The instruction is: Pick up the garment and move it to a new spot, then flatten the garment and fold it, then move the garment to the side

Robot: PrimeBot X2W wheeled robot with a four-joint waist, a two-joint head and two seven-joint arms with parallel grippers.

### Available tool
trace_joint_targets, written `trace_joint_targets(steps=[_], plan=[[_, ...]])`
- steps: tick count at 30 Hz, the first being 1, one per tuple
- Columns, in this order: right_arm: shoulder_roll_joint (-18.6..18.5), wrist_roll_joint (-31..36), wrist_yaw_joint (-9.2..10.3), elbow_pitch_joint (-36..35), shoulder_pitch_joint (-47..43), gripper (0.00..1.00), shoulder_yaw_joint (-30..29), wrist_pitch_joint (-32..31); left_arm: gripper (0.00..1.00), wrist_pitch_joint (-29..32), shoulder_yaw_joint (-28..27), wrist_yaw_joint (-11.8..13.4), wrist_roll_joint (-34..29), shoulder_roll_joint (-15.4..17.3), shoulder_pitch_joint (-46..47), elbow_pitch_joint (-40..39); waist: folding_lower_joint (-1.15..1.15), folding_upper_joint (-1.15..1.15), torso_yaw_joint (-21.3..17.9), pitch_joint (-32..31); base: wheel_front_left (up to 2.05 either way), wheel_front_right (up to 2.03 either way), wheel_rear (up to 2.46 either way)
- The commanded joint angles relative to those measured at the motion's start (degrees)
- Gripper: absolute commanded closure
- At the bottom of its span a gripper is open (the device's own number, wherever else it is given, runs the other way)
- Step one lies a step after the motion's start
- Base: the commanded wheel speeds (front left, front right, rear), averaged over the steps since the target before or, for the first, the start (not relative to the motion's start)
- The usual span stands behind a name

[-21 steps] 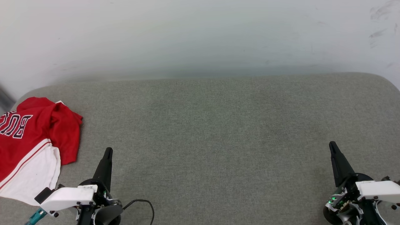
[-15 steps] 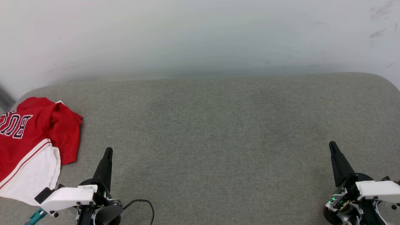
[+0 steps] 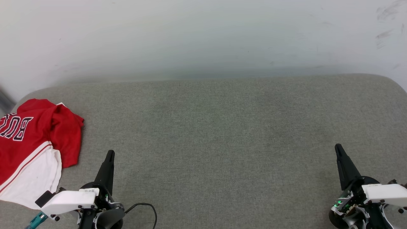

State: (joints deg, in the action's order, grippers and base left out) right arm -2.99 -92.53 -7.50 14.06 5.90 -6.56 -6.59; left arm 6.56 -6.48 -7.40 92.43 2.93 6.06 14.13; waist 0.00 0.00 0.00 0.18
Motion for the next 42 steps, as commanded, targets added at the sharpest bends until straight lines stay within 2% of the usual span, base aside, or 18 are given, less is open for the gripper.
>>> trace_joint_targets(steps=[1,14,15,19,34,42], plan=[[0.2,0.3,0.02,0.0,0.6,1.0,0.0,0.0,1.0,0.1,-0.1,-0.2,-0.1,-0.1,0.4,0.0,0.0,0.0,0.0,0.0,0.0,0.0,0.0],[0.2,0.3,0.02,0.0,0.6,1.0,0.0,0.0,1.0,0.1,-0.2,-0.2,-0.1,-0.1,0.4,0.0,0.0,0.0,0.0,0.0,0.0,0.0,0.0],[0.0,0.0,0.0,0.1,-0.1,0.0,0.0,0.0,0.0,0.0,0.0,0.0,0.0,0.0,-0.1,0.2,0.0,0.0,0.0,0.0,0.0,0.0,0.0],[0.0,0.0,0.01,2.0,-1.9,0.0,0.1,0.0,0.0,-0.1,0.3,0.1,0.0,-0.2,-1.8,2.0,0.0,0.0,0.0,0.0,0.0,0.0,0.0],[0.1,3.4,0.01,1.0,-2.7,0.0,2.7,4.3,0.0,-4.4,0.7,0.0,-2.9,-0.2,-4.2,-1.3,0.0,0.0,-0.2,0.1,0.0,0.0,0.0],[0.1,10.6,0.01,0.7,-2.4,0.0,2.4,6.3,0.0,-6.4,-2.2,0.0,-9.2,-0.1,-5.0,-1.1,0.0,0.0,-0.4,0.1,0.0,0.0,0.0]])
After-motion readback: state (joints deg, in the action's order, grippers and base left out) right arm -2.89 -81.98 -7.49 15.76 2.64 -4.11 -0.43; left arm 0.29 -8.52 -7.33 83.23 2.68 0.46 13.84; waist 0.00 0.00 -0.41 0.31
